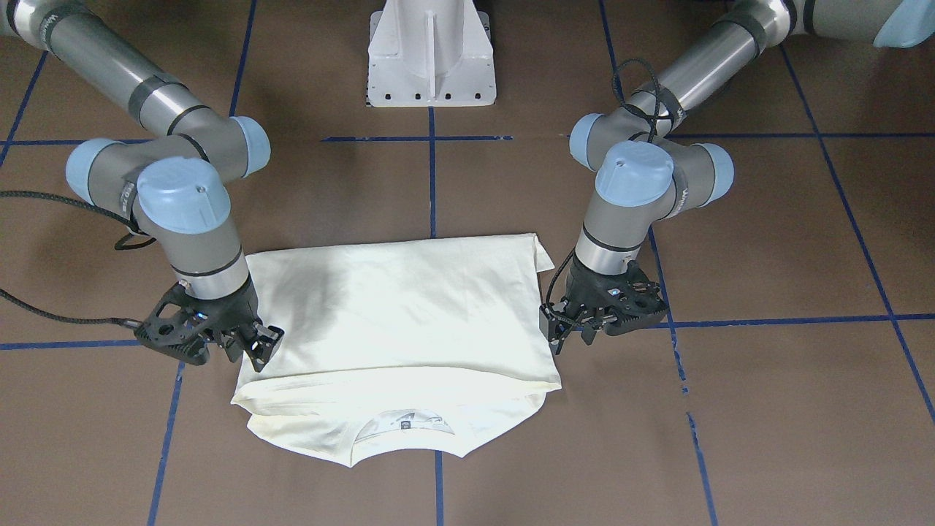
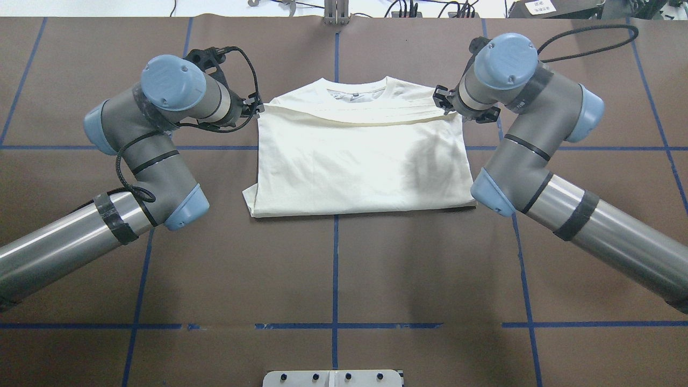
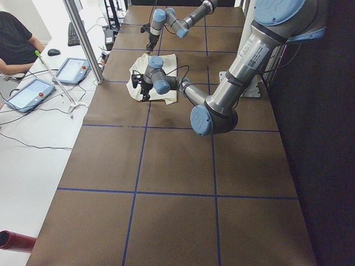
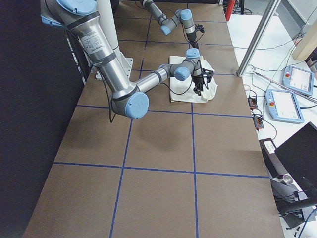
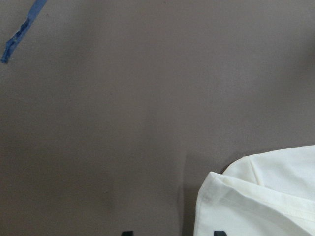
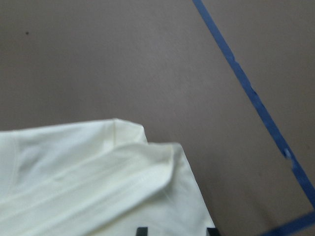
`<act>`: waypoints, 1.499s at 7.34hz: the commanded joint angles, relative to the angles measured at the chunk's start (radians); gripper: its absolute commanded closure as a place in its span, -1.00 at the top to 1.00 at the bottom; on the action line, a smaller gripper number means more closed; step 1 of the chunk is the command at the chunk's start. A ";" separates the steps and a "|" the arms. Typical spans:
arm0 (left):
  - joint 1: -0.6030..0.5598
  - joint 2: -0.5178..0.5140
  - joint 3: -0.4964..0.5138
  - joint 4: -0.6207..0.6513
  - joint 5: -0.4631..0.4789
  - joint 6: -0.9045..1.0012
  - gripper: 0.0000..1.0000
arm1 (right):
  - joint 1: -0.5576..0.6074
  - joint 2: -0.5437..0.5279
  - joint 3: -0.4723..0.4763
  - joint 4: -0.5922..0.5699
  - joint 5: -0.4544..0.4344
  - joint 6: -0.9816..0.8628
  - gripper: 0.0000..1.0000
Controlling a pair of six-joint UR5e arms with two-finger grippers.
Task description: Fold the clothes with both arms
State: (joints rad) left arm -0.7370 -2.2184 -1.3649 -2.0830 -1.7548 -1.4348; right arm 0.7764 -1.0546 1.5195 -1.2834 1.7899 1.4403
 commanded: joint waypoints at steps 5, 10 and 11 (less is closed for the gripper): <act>0.001 0.013 -0.022 0.000 0.000 -0.004 0.29 | -0.183 -0.268 0.257 0.013 -0.078 0.263 0.19; 0.001 0.014 -0.032 0.009 0.000 -0.004 0.29 | -0.223 -0.268 0.252 0.015 -0.121 0.327 -1.00; 0.002 0.020 -0.033 0.008 0.001 -0.004 0.28 | -0.224 -0.268 0.255 0.015 -0.119 0.327 -1.00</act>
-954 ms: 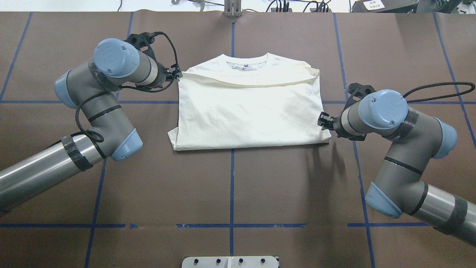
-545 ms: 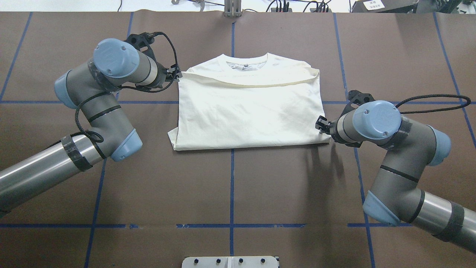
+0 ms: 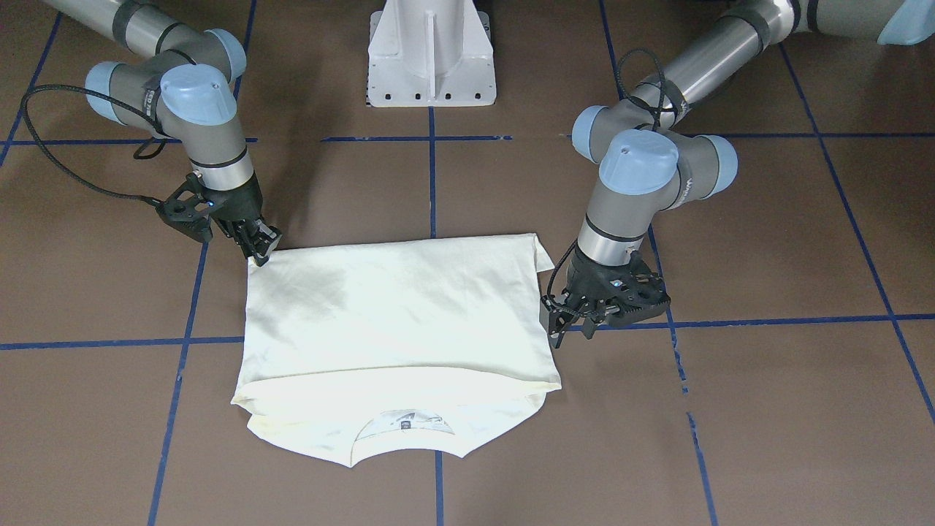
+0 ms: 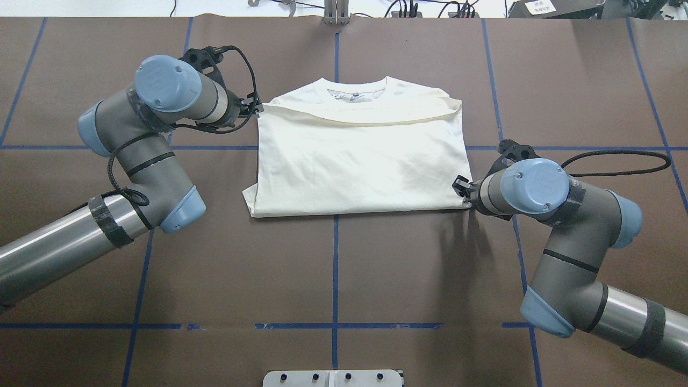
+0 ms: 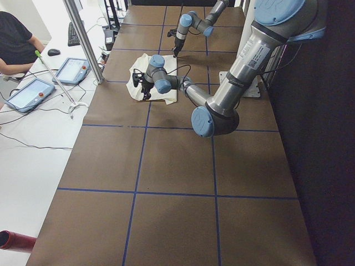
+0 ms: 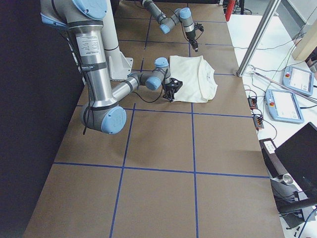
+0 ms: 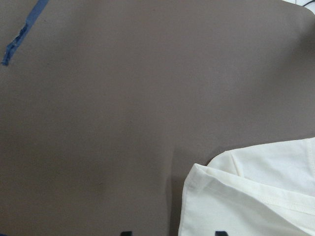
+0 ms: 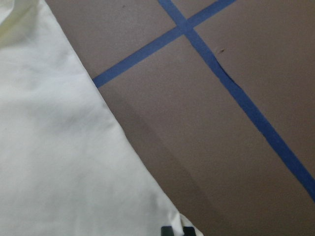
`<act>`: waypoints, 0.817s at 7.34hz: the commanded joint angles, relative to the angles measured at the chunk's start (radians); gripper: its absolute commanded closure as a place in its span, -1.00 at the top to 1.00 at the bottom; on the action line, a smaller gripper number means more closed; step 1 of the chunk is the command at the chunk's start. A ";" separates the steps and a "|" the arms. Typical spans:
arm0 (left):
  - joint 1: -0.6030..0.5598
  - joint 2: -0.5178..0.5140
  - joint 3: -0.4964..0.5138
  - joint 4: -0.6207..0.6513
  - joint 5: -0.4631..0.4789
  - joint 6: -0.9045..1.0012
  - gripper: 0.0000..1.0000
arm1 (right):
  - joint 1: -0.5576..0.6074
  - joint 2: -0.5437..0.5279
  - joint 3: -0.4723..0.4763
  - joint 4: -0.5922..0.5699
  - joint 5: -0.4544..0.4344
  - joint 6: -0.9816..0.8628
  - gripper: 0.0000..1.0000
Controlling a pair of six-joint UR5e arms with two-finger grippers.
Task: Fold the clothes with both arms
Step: 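Rotate the folded shirt with both grippers, dragging it across the table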
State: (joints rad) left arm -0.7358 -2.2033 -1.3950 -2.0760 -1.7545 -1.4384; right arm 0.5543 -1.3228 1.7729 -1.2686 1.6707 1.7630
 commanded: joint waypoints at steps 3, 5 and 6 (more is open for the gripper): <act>0.001 0.013 -0.037 0.002 0.000 -0.005 0.28 | -0.070 -0.123 0.218 -0.009 0.010 0.021 -1.00; 0.003 0.036 -0.105 0.005 -0.003 -0.007 0.28 | -0.288 -0.380 0.519 -0.011 0.067 0.106 -1.00; 0.003 0.062 -0.146 0.004 -0.105 -0.004 0.22 | -0.410 -0.386 0.552 -0.014 0.072 0.189 -1.00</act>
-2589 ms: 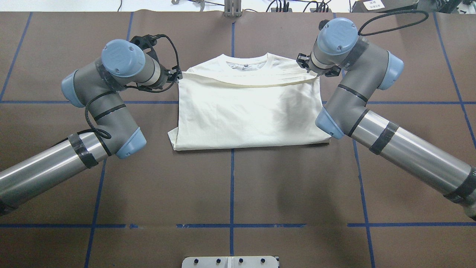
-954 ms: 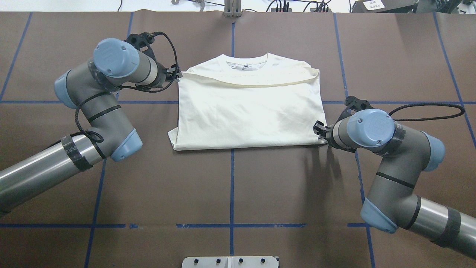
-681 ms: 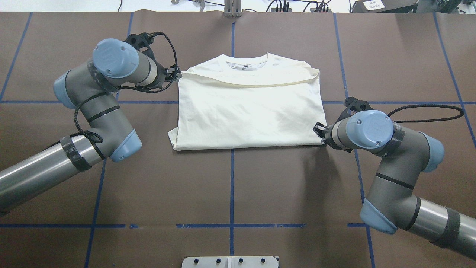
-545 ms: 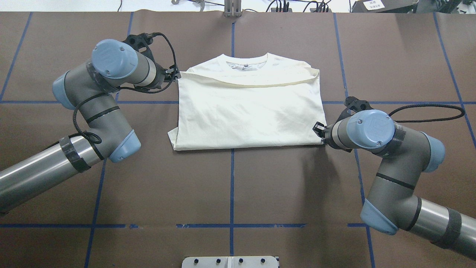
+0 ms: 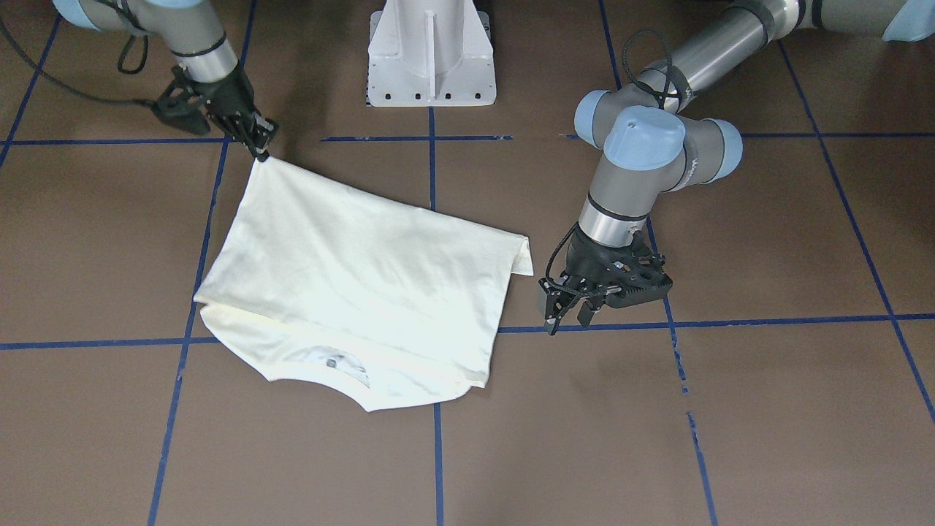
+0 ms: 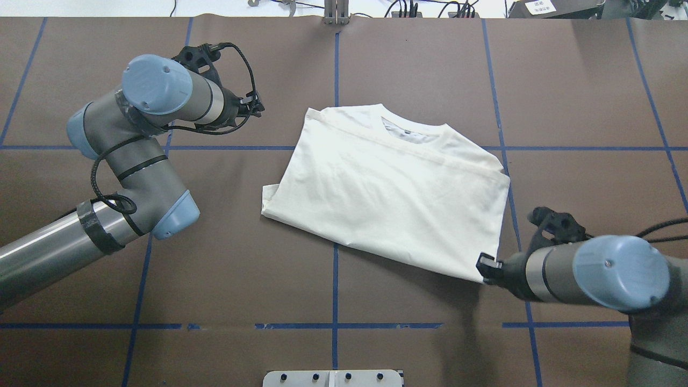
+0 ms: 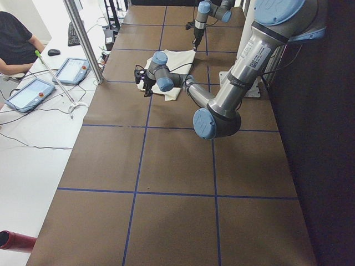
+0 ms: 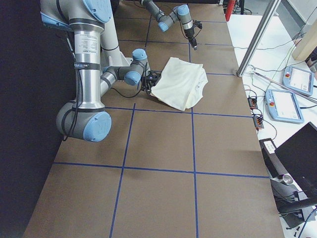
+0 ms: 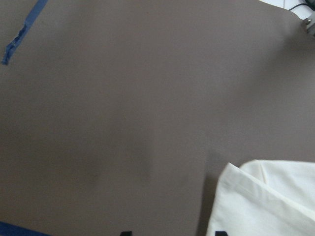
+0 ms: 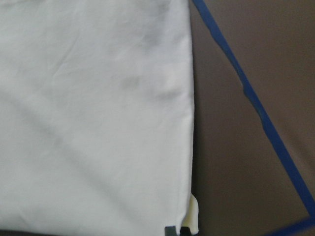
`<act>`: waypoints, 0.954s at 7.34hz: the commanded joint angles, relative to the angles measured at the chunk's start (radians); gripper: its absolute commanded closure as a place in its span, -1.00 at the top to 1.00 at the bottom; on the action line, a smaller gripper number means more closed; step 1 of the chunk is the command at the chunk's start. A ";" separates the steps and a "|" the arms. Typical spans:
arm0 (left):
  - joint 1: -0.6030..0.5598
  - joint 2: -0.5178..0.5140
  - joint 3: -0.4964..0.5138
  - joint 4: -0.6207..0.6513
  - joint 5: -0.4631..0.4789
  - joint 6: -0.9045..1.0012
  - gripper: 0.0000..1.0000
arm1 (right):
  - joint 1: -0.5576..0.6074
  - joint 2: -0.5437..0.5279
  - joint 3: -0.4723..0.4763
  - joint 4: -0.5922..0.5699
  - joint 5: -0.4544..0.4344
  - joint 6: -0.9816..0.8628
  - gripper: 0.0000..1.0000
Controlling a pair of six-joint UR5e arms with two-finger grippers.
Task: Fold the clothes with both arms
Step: 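Rotate the folded shirt with both grippers, dragging it across the table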
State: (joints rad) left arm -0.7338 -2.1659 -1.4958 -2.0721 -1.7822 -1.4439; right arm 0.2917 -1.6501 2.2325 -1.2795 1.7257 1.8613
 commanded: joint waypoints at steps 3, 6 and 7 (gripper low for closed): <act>0.022 0.051 -0.133 -0.010 -0.177 -0.085 0.39 | -0.153 -0.048 0.120 -0.001 0.008 0.098 1.00; 0.235 0.095 -0.207 0.000 -0.129 -0.318 0.37 | 0.105 -0.025 0.104 -0.003 0.011 0.085 1.00; 0.272 0.090 -0.195 0.001 -0.091 -0.320 0.35 | 0.154 -0.027 0.069 -0.003 0.011 0.069 1.00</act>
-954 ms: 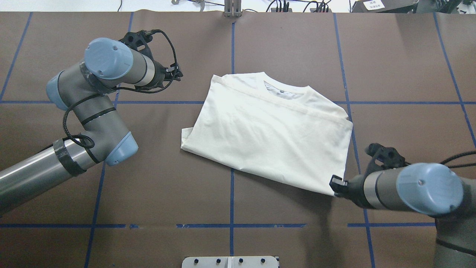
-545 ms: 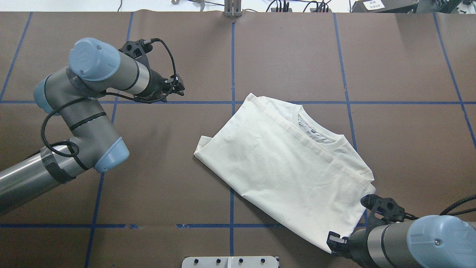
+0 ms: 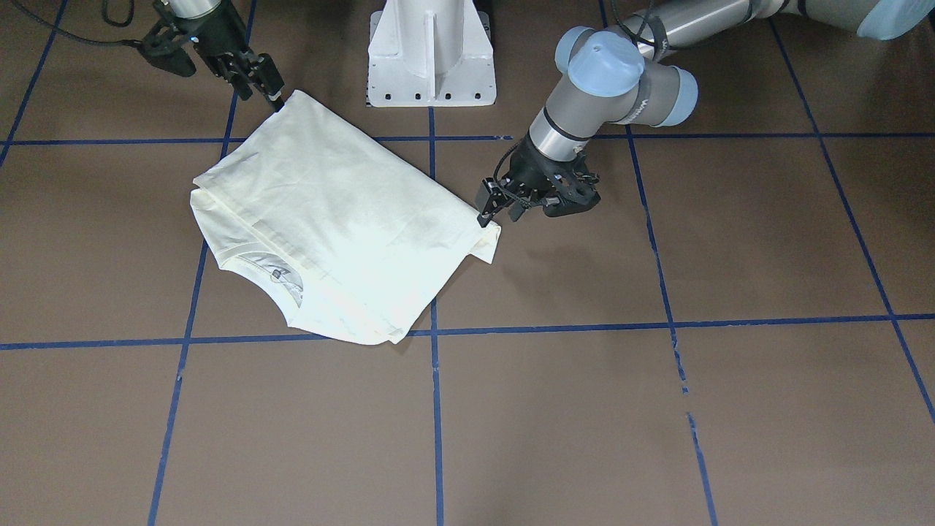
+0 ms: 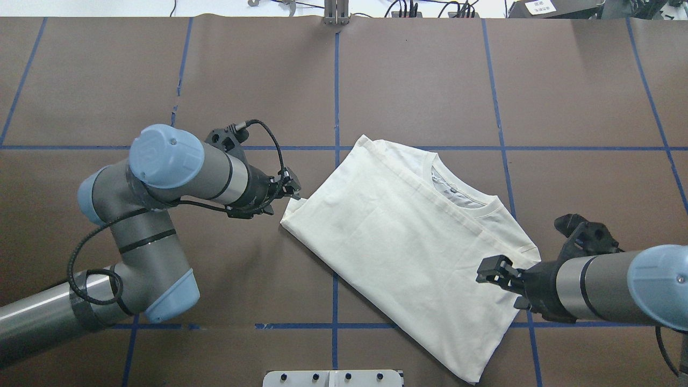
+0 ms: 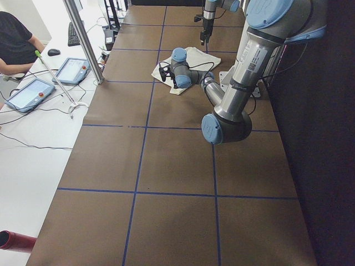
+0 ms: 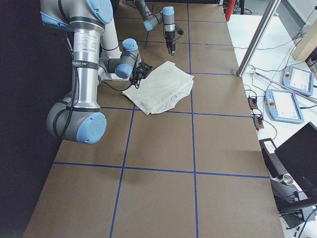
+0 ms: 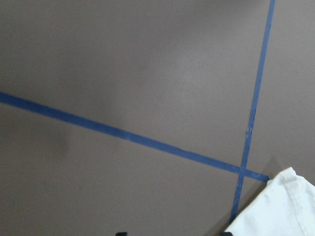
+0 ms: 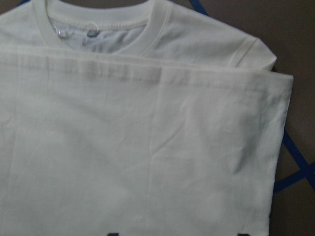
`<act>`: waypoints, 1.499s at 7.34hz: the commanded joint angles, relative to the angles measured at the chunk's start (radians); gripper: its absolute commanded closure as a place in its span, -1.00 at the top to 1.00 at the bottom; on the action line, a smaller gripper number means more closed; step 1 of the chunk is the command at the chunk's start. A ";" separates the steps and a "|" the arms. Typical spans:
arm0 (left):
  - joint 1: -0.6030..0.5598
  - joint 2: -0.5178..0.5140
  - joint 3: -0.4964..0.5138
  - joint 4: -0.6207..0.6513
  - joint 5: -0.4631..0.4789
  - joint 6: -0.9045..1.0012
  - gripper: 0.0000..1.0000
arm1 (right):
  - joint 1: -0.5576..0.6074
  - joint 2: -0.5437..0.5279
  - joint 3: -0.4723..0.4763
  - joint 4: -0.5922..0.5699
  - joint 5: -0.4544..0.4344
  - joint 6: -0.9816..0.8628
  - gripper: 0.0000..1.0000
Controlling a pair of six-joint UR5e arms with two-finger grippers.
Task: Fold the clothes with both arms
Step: 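Rotate the folded shirt with both grippers, dragging it across the table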
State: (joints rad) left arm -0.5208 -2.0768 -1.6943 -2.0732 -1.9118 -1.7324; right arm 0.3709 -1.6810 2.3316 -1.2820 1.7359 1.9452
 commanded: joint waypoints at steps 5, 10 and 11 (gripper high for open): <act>0.065 -0.022 0.079 -0.002 0.097 -0.019 0.20 | 0.077 0.004 -0.054 0.000 -0.006 -0.032 1.00; 0.035 -0.026 0.078 0.031 0.105 -0.010 -1.00 | 0.075 0.007 -0.066 0.000 -0.006 -0.031 1.00; 0.006 -0.028 0.084 0.054 0.109 0.061 -1.00 | 0.075 0.010 -0.066 0.000 -0.006 -0.031 1.00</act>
State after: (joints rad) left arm -0.4840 -2.1026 -1.6119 -2.0455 -1.8072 -1.7300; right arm 0.4466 -1.6730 2.2665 -1.2824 1.7303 1.9142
